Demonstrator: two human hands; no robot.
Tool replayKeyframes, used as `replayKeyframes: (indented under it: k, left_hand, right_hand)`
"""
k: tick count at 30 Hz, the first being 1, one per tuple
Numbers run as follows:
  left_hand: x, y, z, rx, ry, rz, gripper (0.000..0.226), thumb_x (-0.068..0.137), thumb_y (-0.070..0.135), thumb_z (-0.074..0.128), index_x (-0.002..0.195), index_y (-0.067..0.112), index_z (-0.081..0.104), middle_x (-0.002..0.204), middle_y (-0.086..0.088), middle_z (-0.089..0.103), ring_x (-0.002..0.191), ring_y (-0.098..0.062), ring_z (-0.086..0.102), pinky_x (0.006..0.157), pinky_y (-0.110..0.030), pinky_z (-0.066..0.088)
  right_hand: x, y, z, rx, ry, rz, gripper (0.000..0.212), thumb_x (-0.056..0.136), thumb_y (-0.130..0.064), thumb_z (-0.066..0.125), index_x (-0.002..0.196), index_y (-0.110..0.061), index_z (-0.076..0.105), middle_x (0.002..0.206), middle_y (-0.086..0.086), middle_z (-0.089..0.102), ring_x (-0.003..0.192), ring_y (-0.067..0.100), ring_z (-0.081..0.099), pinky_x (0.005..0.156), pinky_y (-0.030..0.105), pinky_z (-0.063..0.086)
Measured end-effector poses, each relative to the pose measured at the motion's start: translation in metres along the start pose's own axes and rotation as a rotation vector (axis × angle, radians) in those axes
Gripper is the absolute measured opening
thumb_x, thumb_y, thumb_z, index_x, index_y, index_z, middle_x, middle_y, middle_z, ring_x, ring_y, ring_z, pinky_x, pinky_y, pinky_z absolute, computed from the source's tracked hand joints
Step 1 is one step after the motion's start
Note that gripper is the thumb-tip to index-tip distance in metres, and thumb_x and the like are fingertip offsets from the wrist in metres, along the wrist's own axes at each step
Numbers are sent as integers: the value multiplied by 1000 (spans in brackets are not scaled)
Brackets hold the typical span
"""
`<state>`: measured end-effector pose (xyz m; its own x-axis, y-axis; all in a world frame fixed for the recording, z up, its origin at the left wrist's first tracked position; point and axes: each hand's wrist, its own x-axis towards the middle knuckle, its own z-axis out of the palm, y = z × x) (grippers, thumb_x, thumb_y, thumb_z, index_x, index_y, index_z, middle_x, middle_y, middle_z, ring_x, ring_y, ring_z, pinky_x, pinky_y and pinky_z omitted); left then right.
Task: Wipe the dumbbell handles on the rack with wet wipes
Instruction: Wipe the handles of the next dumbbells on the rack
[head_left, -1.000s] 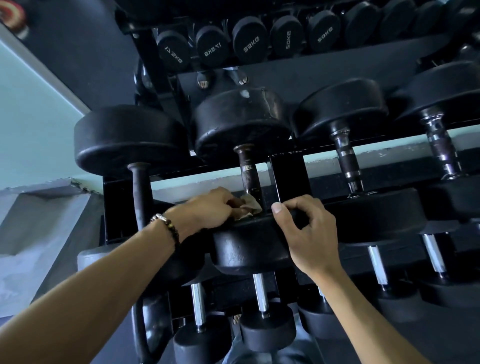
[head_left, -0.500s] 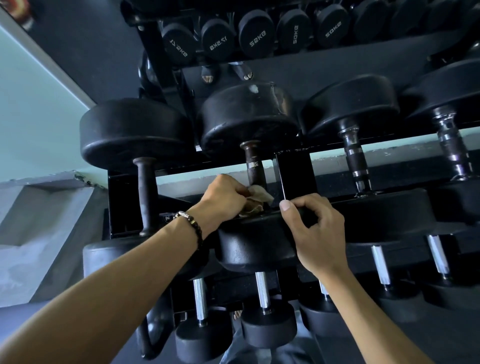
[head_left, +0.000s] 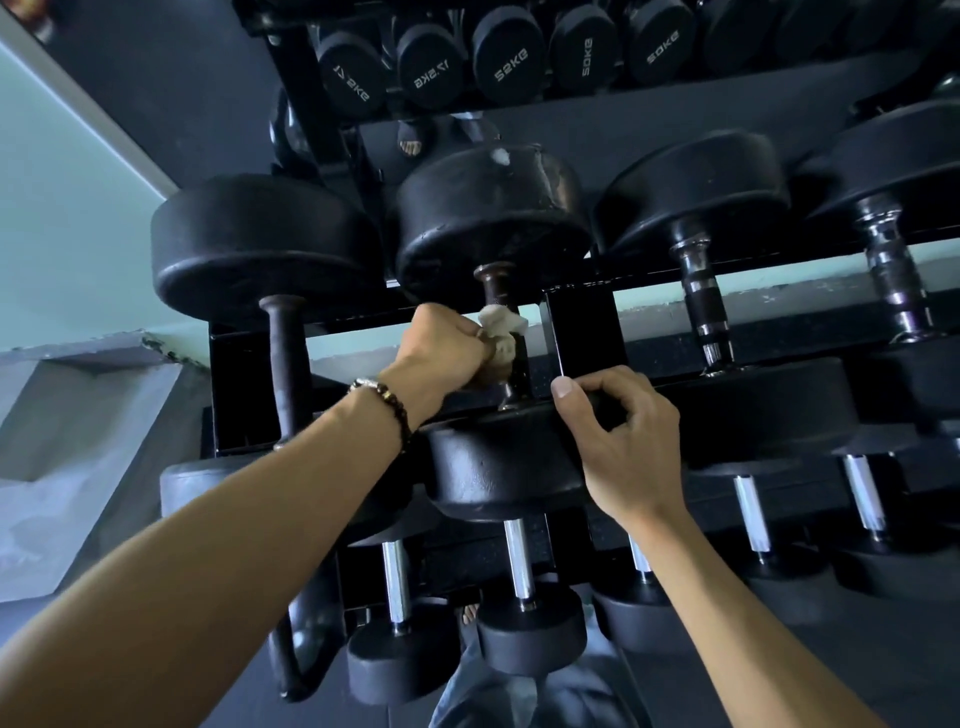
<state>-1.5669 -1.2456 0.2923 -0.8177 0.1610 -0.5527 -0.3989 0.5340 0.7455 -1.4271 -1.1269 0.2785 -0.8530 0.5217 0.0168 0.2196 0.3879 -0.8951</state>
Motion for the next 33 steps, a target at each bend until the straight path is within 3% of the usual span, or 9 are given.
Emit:
replayKeyframes:
  k: [3, 9, 13, 16, 19, 21, 24, 29, 33]
  left_hand:
    - [-15, -2, -1, 258, -179, -12, 11, 79, 1, 76, 72, 6, 70, 48, 6, 56, 44, -4, 52, 40, -10, 39]
    - [0, -2, 9, -35, 19, -4, 20, 71, -3, 81, 64, 5, 64, 49, 2, 52, 56, -10, 54, 46, -19, 48]
    - [-5, -5, 5, 297, -132, -14, 22, 70, 18, 88, 71, 7, 69, 53, 5, 57, 51, -7, 53, 49, -17, 40]
    - [-6, -3, 5, 269, -149, -1, 23, 78, 13, 81, 63, 9, 63, 37, 12, 51, 37, 0, 50, 39, -10, 35]
    - [4, -2, 7, 119, 13, 35, 26, 76, 15, 84, 60, 9, 65, 47, 12, 56, 52, -6, 54, 48, -9, 43]
    - [8, -4, 2, 267, -54, 43, 18, 79, 7, 77, 65, 5, 66, 58, 4, 63, 61, -14, 62, 55, -14, 49]
    - [-5, -7, -4, 449, -181, 72, 25, 83, -3, 67, 63, 11, 63, 46, 7, 53, 40, 1, 50, 38, -10, 34]
    - [9, -4, -5, -57, -39, 32, 26, 79, -1, 79, 61, 10, 64, 43, 9, 58, 41, 2, 52, 49, -12, 48]
    - [2, -16, -8, -17, -223, -58, 16, 80, -9, 71, 72, 5, 72, 65, -2, 65, 61, -11, 58, 61, -18, 52]
  right_hand:
    - [-1, 0, -1, 0, 5, -6, 41, 84, -59, 56, 77, -21, 71, 83, -12, 67, 90, 15, 64, 83, 45, 51]
    - [-1, -1, -1, 2, 5, 4, 40, 84, -60, 55, 76, -24, 70, 83, -13, 67, 90, 15, 64, 84, 46, 51]
    - [-1, -2, -1, -3, 9, -3, 40, 84, -59, 55, 76, -23, 70, 82, -11, 67, 88, 15, 64, 83, 46, 51]
    - [-1, -3, -1, -4, 18, -2, 40, 83, -60, 54, 76, -23, 69, 82, -12, 67, 89, 15, 63, 83, 46, 51]
    - [-1, -2, 0, -5, 6, 13, 42, 83, -61, 54, 77, -23, 70, 83, -13, 67, 90, 14, 64, 85, 46, 51]
    - [-1, -2, 0, -13, -4, 15, 43, 83, -61, 54, 78, -22, 71, 84, -12, 67, 91, 15, 64, 85, 47, 51]
    - [-1, -2, -1, -3, 12, 9, 41, 83, -60, 55, 76, -23, 70, 83, -11, 67, 90, 15, 64, 85, 47, 50]
    - [-2, -3, 0, 3, 11, 15, 38, 83, -60, 55, 72, -25, 67, 82, -11, 67, 90, 14, 64, 86, 45, 50]
    - [-1, -4, 0, 9, 20, 3, 33, 83, -58, 56, 69, -30, 65, 80, -12, 67, 89, 15, 64, 87, 48, 50]
